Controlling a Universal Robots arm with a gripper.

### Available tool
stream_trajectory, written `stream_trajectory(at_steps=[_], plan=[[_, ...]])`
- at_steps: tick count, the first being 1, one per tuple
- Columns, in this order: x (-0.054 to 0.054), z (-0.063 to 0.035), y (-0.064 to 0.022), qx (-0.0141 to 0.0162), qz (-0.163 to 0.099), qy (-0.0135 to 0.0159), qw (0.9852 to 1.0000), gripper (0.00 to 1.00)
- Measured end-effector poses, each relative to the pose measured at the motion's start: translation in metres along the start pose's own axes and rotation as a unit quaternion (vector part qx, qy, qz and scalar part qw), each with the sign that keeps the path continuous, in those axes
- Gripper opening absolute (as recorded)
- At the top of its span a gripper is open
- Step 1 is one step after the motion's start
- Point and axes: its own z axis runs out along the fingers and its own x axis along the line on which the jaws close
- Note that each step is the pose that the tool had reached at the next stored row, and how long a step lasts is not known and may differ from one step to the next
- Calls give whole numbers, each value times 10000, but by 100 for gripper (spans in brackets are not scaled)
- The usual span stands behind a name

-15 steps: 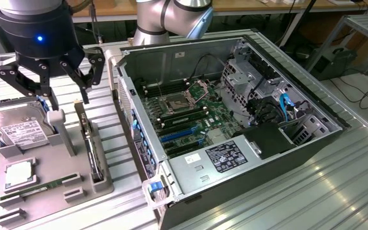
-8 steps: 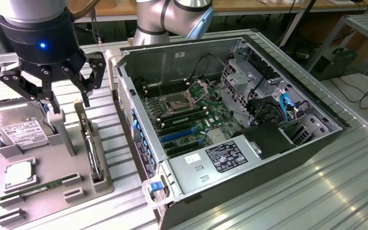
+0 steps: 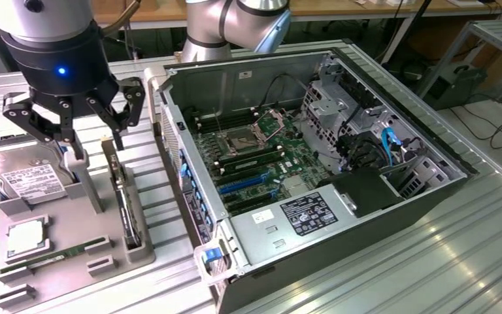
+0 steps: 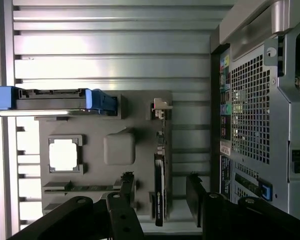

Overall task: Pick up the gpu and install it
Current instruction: 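Pick up the gpu and move the gpu toward the slot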

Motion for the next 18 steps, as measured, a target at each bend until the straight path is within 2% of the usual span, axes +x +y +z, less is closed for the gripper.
stream_trajectory(at_steps=[13, 18], plan=[[4, 181, -11, 0, 3, 0, 10000, 54], [5, 258, -91, 0, -10, 1, 10000, 54]])
